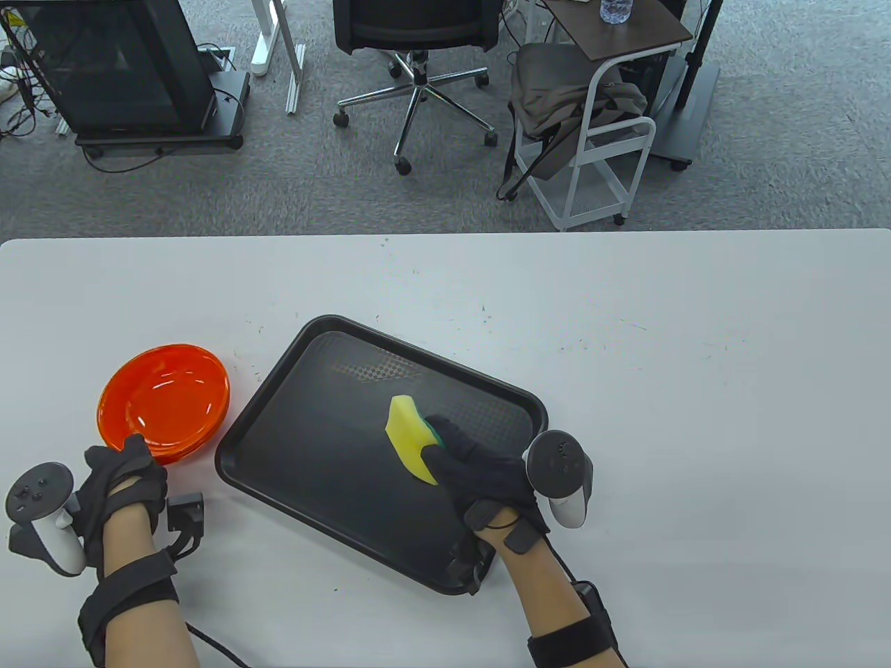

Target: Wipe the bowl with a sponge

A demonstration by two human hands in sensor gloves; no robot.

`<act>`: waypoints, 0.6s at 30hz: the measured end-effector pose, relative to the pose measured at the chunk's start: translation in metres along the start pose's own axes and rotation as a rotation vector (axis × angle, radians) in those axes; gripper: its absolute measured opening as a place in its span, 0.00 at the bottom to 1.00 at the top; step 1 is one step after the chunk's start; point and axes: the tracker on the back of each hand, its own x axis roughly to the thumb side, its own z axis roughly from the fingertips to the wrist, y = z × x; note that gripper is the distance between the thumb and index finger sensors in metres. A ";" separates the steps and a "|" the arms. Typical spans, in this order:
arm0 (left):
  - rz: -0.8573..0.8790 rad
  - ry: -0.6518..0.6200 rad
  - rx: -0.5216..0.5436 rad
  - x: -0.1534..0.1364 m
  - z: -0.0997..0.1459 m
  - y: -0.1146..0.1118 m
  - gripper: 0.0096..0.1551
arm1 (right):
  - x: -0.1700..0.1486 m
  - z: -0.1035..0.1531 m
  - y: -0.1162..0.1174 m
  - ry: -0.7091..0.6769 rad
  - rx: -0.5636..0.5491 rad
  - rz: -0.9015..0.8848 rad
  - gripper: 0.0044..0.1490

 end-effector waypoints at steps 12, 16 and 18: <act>-0.096 -0.312 0.011 0.050 0.028 0.000 0.43 | -0.001 -0.001 -0.003 -0.003 -0.004 0.011 0.34; -0.101 -0.474 -0.171 0.074 0.046 -0.019 0.39 | -0.001 -0.001 -0.003 0.000 -0.004 0.015 0.34; -0.126 -0.559 -0.259 0.085 0.059 -0.032 0.36 | -0.001 -0.001 -0.003 0.001 0.000 0.020 0.34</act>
